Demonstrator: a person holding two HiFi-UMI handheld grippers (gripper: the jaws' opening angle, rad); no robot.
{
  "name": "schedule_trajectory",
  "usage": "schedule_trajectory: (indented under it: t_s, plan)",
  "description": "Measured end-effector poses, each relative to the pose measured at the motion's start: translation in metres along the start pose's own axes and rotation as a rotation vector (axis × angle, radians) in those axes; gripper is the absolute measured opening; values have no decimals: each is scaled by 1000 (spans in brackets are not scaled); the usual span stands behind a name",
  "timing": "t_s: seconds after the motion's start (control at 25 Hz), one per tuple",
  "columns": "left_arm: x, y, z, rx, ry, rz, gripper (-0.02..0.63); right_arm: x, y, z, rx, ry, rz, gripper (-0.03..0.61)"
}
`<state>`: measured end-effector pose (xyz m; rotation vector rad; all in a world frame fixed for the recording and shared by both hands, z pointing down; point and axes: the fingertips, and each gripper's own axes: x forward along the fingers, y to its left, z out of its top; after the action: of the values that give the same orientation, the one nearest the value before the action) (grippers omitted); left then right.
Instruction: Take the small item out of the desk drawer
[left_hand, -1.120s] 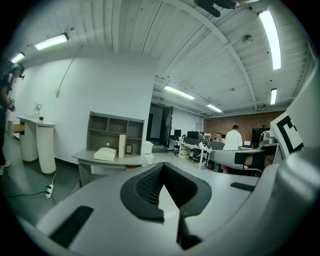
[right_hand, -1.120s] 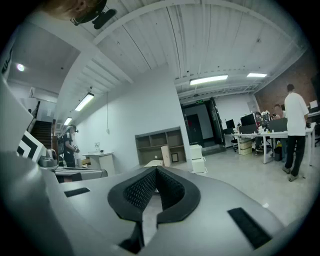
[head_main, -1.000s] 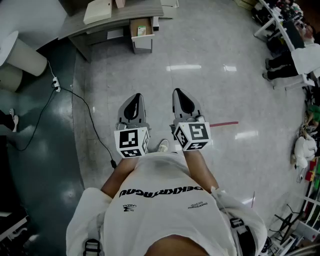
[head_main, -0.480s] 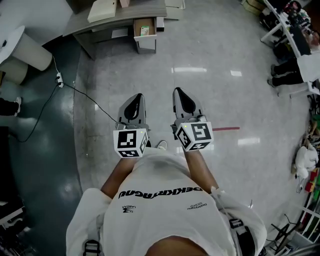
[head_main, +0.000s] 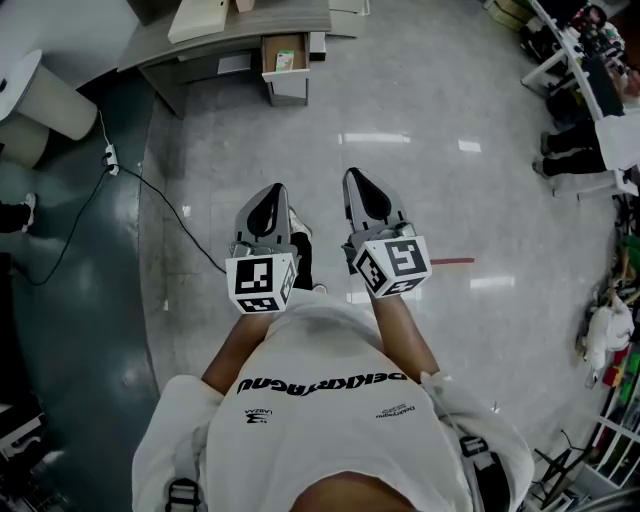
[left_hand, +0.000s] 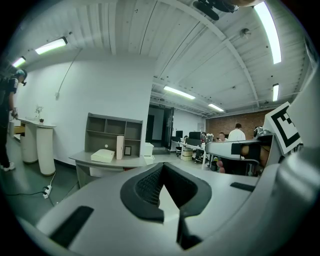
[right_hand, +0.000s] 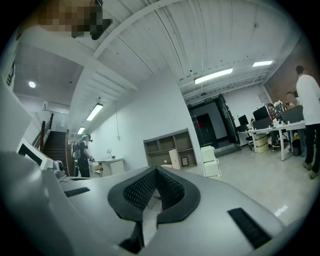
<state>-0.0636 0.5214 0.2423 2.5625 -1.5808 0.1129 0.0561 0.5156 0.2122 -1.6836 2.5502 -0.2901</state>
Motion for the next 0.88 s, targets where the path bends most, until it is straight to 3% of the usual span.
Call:
schedule_trajectory:
  t_s: [0.32,0.6,0.88]
  plan:
    - [91,31,15,-12,-26,26,15,81,-51,18,-41,11,-2,29]
    - [200,97,46,-11,-30,41,15,199,-89,33,-7,49,-19,29]
    - [301,158,70,-12,-13,24,15,312,-118,54,-45,48,-34,29]
